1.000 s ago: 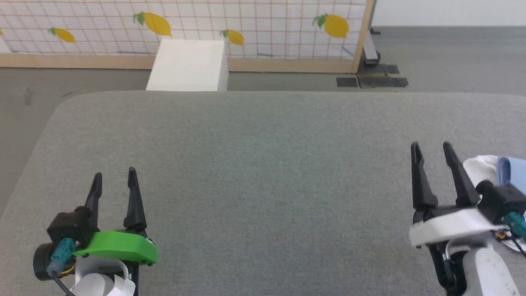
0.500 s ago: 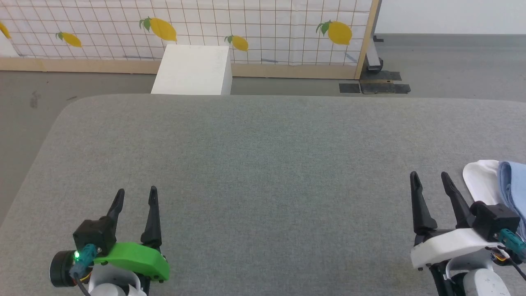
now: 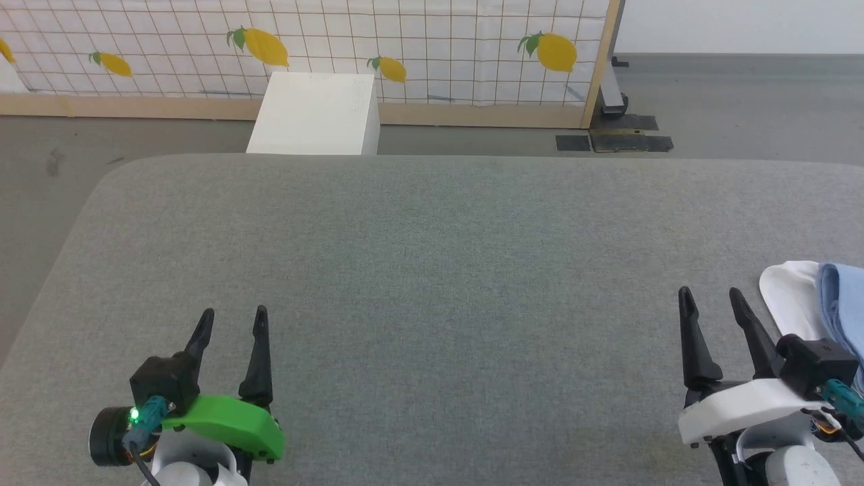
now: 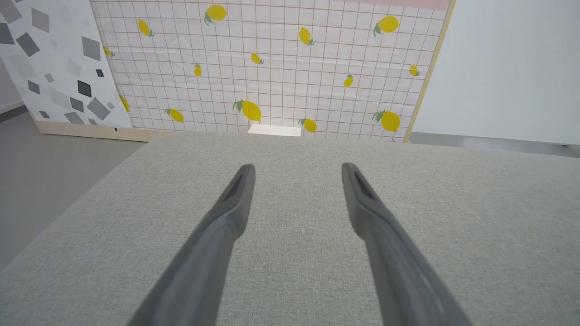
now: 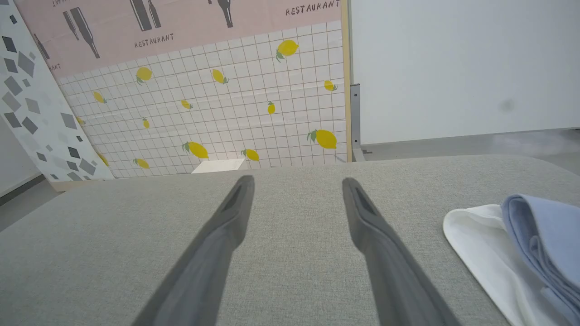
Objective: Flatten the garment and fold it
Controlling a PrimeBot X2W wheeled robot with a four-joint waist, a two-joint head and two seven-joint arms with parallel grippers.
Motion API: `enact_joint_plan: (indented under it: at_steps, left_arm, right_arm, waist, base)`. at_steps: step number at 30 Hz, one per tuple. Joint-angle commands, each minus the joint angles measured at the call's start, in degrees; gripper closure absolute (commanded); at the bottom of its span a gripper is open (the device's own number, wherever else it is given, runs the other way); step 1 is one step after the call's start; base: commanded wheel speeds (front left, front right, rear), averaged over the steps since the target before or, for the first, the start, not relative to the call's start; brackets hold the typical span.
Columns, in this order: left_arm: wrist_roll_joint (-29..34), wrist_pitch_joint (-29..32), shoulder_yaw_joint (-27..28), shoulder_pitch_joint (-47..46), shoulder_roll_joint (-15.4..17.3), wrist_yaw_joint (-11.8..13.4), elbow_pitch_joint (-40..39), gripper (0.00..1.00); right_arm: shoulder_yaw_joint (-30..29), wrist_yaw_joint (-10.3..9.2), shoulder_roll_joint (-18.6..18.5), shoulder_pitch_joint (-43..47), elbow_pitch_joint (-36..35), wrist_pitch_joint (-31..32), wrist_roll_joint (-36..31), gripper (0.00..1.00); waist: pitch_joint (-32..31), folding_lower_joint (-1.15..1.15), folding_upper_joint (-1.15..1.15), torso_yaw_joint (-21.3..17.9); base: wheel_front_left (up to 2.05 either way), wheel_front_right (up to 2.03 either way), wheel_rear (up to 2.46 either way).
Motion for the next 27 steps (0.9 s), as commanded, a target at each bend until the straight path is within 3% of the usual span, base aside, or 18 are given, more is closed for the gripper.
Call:
enact_joint_plan:
  at_steps: [1,27]
  left_arm:
    - [-0.4,0.2,-0.1,-1.2,0.1,-0.2,0.0,0.00]
    - [-1.1,0.4,-0.7,-1.7,0.7,0.5,0.3,0.00]
  right_arm:
    - [-0.1,-0.09,0.1,0.7,-0.2,0.0,0.1,0.00]
    - [0.1,-0.09,0.1,0.7,0.1,0.4,0.6,0.00]
  waist:
    - [0.0,0.00,0.00,0.0]
    - [-0.4,0.00,0.00,-0.2]
  base:
    - [0.00,0.00,0.00]
    - [0.00,0.00,0.00]
